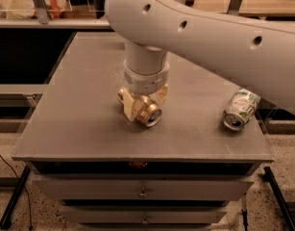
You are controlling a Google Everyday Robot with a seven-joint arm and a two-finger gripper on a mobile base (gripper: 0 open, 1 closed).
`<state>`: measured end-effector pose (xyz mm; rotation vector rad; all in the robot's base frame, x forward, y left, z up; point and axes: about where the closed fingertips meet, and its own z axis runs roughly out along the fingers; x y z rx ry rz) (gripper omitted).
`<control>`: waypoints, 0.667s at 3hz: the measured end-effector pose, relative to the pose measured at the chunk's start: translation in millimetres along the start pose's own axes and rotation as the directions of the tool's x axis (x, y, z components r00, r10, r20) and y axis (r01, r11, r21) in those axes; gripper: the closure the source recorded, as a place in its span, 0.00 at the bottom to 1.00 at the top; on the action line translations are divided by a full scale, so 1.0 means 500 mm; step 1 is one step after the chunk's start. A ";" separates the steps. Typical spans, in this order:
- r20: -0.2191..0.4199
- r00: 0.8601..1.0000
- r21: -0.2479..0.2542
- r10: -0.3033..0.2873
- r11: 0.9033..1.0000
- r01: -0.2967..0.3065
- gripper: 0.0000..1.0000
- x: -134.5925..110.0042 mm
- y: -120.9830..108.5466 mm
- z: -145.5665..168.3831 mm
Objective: Move orange can near pepsi can
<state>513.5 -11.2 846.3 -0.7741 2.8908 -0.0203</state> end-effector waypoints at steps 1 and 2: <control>0.030 0.999 0.034 0.023 0.999 -0.024 0.64 0.004 -0.021 -0.011; 0.057 0.998 0.060 0.019 0.998 -0.022 0.87 0.007 -0.046 -0.031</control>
Offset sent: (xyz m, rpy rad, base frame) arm 0.0111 -0.0359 0.0290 -0.0332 -0.1213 -0.0193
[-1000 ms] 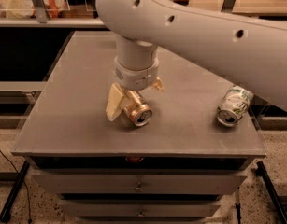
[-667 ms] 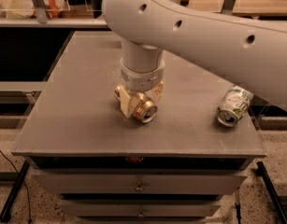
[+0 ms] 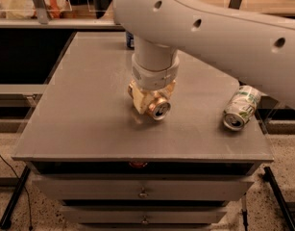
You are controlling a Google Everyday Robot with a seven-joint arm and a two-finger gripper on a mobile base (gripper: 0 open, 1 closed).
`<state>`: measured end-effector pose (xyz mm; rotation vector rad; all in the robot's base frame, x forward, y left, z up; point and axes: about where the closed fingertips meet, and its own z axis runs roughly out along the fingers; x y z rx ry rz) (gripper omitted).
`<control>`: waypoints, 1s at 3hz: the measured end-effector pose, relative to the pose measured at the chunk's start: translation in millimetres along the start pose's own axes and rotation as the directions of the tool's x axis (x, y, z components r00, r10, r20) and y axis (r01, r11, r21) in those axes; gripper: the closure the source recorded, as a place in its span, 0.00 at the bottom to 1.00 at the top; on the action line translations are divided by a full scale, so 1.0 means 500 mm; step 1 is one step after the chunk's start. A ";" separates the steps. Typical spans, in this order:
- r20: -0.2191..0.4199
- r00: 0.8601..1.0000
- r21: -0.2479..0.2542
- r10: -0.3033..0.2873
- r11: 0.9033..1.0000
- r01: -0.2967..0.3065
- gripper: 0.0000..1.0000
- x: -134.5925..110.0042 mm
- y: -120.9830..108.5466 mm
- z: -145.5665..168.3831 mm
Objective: Move orange can near pepsi can
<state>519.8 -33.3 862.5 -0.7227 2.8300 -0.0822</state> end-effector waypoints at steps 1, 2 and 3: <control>0.049 0.998 0.058 -0.034 0.998 0.031 1.00 -0.007 -0.050 -0.049; 0.049 0.998 0.058 -0.034 0.998 0.031 1.00 -0.007 -0.050 -0.049; 0.085 0.989 0.112 -0.120 0.988 0.110 1.00 -0.041 -0.055 -0.070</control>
Offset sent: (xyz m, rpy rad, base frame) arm 0.0079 -0.0177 0.0232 -0.0269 -0.0604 0.0175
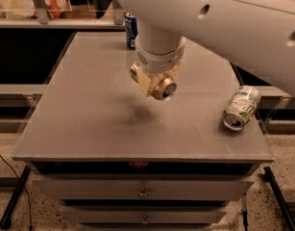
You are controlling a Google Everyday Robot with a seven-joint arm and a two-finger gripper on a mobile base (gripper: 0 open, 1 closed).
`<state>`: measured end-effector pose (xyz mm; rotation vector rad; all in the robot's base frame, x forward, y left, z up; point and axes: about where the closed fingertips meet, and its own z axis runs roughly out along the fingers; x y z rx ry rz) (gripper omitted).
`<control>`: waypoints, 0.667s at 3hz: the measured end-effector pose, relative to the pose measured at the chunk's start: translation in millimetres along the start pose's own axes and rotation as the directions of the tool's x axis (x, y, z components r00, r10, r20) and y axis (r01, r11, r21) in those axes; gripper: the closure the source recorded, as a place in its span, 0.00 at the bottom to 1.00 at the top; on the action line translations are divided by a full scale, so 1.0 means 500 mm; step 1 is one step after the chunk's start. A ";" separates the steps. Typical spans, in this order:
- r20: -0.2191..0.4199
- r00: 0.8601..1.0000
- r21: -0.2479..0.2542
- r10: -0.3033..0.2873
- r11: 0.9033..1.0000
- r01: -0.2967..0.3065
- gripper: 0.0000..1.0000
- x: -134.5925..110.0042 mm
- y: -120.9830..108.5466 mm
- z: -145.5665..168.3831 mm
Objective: Move orange can near pepsi can
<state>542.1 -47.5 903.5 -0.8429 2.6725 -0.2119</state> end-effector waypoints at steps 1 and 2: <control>0.039 0.982 0.091 -0.187 0.979 0.183 1.00 -0.081 -0.014 -0.027; 0.051 0.936 0.170 -0.350 0.926 0.337 1.00 -0.163 -0.031 -0.033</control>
Offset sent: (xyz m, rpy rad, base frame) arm 0.1108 0.0578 0.0617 -0.3296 -0.2222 0.4841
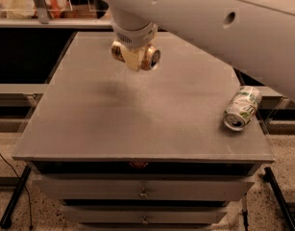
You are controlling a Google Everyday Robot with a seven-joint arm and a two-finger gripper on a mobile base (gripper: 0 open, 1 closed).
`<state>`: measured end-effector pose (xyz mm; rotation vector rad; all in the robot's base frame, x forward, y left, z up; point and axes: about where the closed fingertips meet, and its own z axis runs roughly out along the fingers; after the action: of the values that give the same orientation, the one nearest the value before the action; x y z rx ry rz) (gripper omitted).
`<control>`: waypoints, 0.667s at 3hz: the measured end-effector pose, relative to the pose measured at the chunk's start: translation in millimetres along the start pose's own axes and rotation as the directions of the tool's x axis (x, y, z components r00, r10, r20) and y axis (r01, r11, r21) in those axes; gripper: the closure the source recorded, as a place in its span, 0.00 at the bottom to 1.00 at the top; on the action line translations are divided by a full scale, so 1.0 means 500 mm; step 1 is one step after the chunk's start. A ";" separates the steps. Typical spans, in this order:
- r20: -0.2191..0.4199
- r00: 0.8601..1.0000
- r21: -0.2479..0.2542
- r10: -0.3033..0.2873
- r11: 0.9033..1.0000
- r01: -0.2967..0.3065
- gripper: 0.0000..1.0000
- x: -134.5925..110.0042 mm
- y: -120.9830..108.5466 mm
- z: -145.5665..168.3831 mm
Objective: Move orange can near pepsi can
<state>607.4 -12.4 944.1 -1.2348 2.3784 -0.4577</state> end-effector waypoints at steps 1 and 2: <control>0.012 0.989 0.018 -0.145 0.989 0.144 1.00 -0.059 -0.049 0.035; 0.023 0.973 0.025 -0.229 0.973 0.229 1.00 -0.081 -0.070 0.042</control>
Offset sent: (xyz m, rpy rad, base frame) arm 0.0365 0.0085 0.0023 -0.0642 -0.0076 0.1100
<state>663.1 0.0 950.9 -1.5039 2.2125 -0.5335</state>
